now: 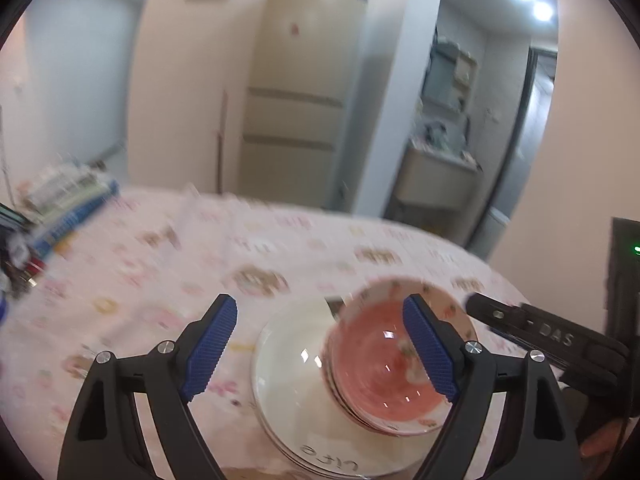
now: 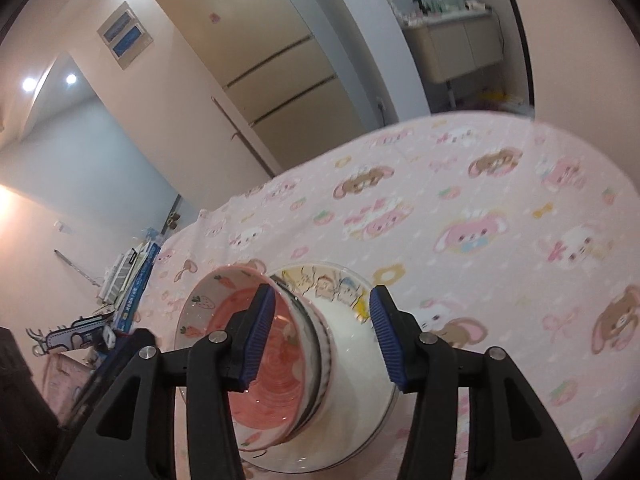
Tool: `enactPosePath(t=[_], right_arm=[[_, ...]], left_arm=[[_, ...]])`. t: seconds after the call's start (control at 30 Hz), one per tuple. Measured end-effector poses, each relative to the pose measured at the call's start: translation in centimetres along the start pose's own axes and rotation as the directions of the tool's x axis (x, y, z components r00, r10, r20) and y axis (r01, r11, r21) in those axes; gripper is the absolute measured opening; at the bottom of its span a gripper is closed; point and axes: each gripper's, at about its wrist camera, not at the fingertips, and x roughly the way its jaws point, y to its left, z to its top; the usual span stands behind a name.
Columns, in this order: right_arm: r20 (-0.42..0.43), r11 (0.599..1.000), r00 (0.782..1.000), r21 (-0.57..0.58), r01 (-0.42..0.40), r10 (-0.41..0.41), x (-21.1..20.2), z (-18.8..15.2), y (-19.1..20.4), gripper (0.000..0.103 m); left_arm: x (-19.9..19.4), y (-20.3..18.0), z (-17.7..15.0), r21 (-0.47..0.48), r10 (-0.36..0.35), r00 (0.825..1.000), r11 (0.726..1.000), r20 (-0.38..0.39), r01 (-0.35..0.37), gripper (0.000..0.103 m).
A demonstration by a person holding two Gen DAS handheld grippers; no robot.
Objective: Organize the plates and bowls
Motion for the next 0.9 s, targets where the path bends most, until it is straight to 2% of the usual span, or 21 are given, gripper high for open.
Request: enactPosePath(t=[0.03, 0.1, 0.13, 0.2, 0.37, 0.53, 0.57, 0.63, 0.7, 0.8, 0.9], right_arm=[[0.030, 1.000, 1.000, -0.017, 0.011, -0.010, -0.7, 0.0, 0.1, 0.053], [0.110, 0.997, 0.993, -0.056, 0.048, -0.042, -2.3, 0.0, 0.5, 0.058], [0.152, 0.995, 0.987, -0.074, 0.067, -0.055, -3.1, -0.1, 0.7, 0.062], [0.240, 0.987, 0.968, -0.118, 0.109, -0.078, -4.9, -0.3, 1.1, 0.070], [0.398, 0.979, 0.917, -0.176, 0.107, -0.029, -8.9, -1.0, 1.8, 0.103], [0.532, 0.961, 0.847, -0.234, 0.148, 0.000, -11.9, -2.8, 2.2, 0.103], [0.543, 0.956, 0.840, -0.242, 0.166, -0.008, -12.1, -3.1, 2.2, 0.103], [0.530, 0.948, 0.848, -0.261, 0.183, -0.018, -12.1, -3.7, 2.1, 0.103], [0.514, 0.943, 0.858, -0.283, 0.174, -0.004, -12.2, -4.3, 1.9, 0.103], [0.513, 0.941, 0.858, -0.293, 0.167, 0.008, -12.1, -5.6, 1.4, 0.103], [0.468, 0.948, 0.884, -0.288, 0.138, 0.013, -11.6, -6.9, 0.3, 0.103]], left_arm=[[-1.0, -0.1, 0.1, 0.015, 0.007, 0.999, 1.000, 0.048, -0.008, 0.089], [-2.2, -0.2, 0.1, 0.036, 0.008, 0.995, 0.999, 0.095, -0.012, 0.094], [-2.9, -0.2, 0.2, 0.047, 0.008, 0.993, 0.999, 0.117, -0.013, 0.100], [-4.3, -0.3, 0.1, 0.065, -0.001, 0.987, 0.998, 0.162, -0.010, 0.103], [-6.7, -0.3, -0.2, 0.096, -0.024, 0.979, 0.995, 0.201, 0.005, 0.103], [-8.3, -0.2, -1.2, 0.131, -0.011, 0.973, 0.991, 0.230, -0.020, 0.103], [-8.4, -0.1, -1.6, 0.137, 0.000, 0.970, 0.990, 0.242, -0.035, 0.103], [-8.5, 0.1, -2.5, 0.138, 0.020, 0.968, 0.989, 0.250, -0.056, 0.103], [-8.5, 0.6, -3.5, 0.131, 0.011, 0.966, 0.990, 0.258, -0.046, 0.103], [-8.4, 1.2, -5.0, 0.140, -0.016, 0.962, 0.990, 0.271, -0.023, 0.103], [-7.5, 1.4, -6.4, 0.169, -0.010, 0.966, 0.985, 0.258, -0.035, 0.103]])
